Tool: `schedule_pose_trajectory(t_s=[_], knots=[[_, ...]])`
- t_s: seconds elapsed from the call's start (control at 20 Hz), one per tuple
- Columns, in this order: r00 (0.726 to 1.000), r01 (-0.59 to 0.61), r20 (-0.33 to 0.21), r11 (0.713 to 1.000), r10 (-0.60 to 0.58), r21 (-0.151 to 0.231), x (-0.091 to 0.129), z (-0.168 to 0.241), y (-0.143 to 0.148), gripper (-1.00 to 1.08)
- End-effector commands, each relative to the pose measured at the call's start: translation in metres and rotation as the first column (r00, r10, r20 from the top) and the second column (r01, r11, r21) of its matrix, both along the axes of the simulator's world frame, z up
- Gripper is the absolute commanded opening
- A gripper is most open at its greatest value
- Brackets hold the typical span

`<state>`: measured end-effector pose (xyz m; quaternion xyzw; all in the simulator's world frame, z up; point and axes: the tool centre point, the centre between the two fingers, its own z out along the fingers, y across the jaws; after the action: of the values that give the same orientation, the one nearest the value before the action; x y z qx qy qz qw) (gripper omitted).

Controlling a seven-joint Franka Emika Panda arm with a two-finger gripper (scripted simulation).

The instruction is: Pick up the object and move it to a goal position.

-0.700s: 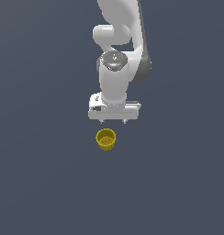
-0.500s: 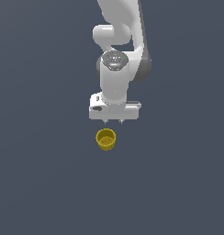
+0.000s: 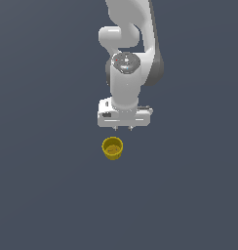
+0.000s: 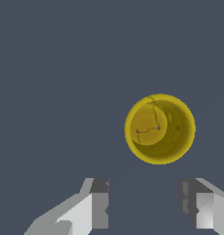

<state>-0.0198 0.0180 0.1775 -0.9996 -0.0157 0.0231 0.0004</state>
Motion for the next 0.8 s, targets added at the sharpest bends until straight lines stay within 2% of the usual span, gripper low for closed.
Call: schedule_pose_trajectory(t_s=[0.0,0.45,0.75], knots=[[1.000,-0.007,0.000,1.000,0.007,0.001,0.000,-0.001,0.000,0.28],[0.996,-0.090,0.006,0.996,0.090,0.018,-0.001,-0.007,-0.003,0.28],[0.981,-0.192,0.017,0.981,0.191,0.036,-0.002,-0.015,-0.007,0.28]])
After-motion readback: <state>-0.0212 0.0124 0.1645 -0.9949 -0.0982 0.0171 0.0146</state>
